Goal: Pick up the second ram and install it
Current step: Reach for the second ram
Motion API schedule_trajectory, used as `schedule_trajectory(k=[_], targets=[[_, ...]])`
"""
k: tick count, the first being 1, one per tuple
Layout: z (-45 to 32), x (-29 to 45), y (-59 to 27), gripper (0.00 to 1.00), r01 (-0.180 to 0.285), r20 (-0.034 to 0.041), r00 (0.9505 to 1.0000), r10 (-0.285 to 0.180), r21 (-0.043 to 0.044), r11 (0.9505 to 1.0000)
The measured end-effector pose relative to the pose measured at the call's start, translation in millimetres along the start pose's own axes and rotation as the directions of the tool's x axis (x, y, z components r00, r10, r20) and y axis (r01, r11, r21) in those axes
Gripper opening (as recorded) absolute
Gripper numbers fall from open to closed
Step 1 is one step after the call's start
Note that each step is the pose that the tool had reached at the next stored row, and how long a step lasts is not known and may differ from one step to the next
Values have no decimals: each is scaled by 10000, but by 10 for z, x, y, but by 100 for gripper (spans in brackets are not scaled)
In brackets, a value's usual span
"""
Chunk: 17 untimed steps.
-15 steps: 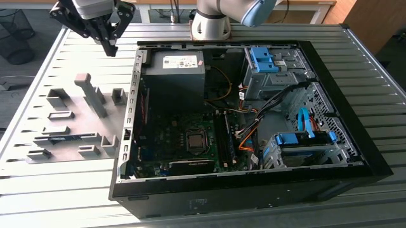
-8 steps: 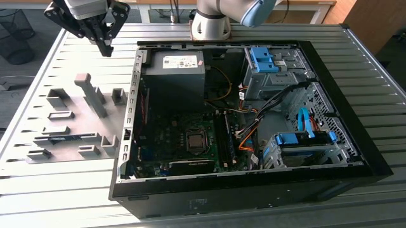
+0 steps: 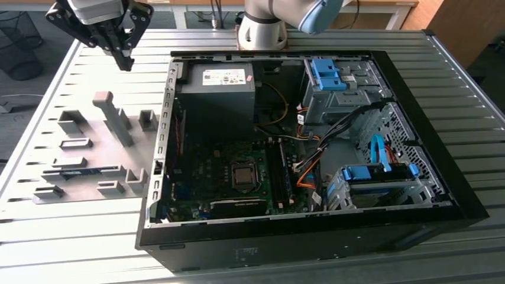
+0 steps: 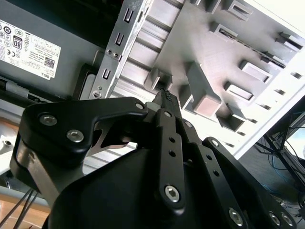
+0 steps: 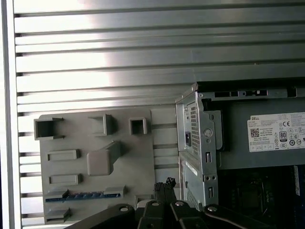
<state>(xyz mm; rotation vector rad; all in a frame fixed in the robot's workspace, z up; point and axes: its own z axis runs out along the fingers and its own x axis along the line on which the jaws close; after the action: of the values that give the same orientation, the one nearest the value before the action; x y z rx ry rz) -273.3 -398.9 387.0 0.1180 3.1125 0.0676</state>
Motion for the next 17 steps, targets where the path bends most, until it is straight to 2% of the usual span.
schedule_trajectory(k=[17], targets=[[-5,275,-21,11,0,0,10000,0,0,10000]])
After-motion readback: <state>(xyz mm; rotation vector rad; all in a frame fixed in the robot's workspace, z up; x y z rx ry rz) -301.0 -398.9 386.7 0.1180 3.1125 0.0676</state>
